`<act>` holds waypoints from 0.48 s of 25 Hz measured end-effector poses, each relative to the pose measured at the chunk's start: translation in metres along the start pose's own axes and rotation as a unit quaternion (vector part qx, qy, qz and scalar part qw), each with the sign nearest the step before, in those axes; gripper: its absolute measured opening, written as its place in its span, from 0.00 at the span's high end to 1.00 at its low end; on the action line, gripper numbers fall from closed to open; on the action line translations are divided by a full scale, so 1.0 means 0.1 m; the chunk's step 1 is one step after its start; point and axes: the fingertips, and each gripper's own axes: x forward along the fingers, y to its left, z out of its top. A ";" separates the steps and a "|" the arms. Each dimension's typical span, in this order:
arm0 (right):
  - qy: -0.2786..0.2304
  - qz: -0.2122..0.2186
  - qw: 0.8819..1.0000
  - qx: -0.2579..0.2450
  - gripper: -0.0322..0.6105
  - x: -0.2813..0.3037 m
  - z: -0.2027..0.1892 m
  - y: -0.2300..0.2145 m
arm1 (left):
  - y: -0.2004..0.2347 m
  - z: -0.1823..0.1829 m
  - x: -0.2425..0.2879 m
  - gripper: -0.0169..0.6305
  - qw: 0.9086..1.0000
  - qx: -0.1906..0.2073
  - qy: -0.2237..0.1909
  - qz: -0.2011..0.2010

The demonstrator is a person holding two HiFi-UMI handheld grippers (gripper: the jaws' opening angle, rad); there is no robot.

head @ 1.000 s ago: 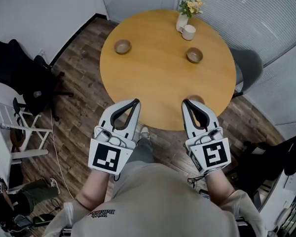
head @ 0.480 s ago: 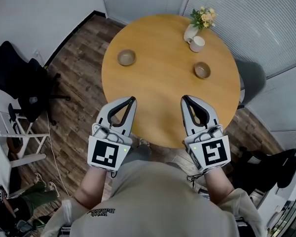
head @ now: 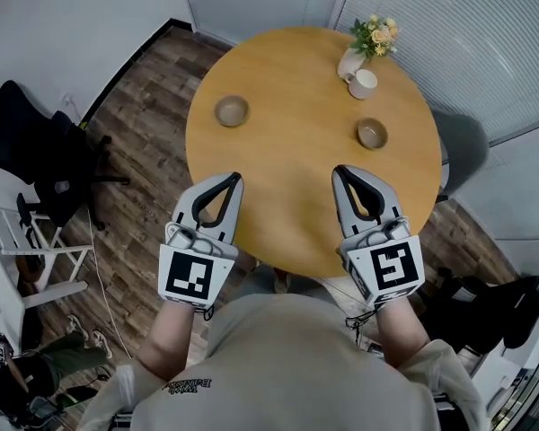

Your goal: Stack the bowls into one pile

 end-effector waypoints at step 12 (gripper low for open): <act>0.006 0.126 0.992 -0.026 0.90 0.26 -0.08 0.15 | 0.14 -0.13 -0.08 0.94 0.997 -0.038 0.017 0.066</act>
